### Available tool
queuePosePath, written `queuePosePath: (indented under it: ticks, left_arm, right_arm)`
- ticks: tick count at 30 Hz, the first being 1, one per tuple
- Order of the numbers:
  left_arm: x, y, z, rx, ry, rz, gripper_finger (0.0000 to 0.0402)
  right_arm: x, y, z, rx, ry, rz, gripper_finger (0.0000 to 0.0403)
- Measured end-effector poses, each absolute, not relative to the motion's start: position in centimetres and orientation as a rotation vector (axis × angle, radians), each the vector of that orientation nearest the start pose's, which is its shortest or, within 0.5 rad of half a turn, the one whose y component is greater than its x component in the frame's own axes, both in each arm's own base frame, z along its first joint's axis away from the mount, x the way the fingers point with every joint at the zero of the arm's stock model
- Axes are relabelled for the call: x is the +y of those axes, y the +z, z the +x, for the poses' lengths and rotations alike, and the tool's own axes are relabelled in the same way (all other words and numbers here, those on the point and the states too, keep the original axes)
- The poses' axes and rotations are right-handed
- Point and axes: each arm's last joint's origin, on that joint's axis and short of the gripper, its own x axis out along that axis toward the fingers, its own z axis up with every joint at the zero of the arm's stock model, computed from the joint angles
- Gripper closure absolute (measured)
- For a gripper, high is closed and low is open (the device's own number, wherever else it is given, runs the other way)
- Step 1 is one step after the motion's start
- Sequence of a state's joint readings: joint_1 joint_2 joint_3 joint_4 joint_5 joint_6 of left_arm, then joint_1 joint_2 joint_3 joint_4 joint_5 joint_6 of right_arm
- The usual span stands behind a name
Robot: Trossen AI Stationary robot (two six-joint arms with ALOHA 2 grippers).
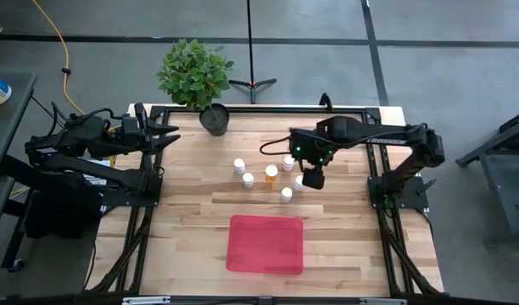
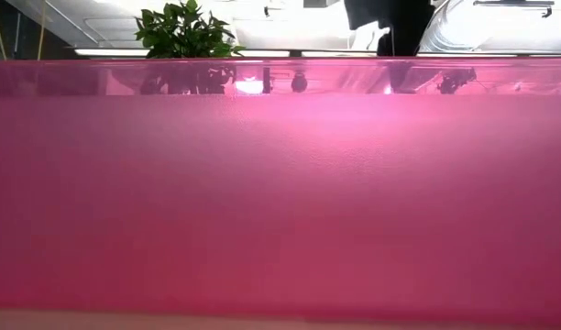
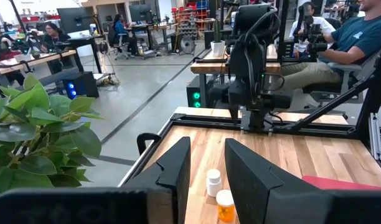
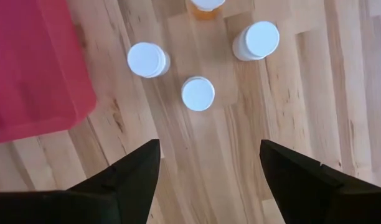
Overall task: Pick and place pill bottles into a basket
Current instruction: Put the white pill bottle into the red bin
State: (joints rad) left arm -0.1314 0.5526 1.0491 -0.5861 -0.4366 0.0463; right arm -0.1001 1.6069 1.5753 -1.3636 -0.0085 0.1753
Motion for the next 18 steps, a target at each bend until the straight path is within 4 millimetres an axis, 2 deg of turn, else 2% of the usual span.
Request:
queuePosePath:
  ticks: [10,18]
  left_arm:
    - [0.2,40.3,7.7,0.093,0.303,0.071,0.0268]
    - [0.2,40.3,7.7,0.094,0.303,0.071,0.0268]
  right_arm:
    - [-2.9,31.8,29.6,1.386,-0.202,0.226,0.0137]
    - [-2.9,29.8,29.6,1.408,-0.186,0.234,0.0137]
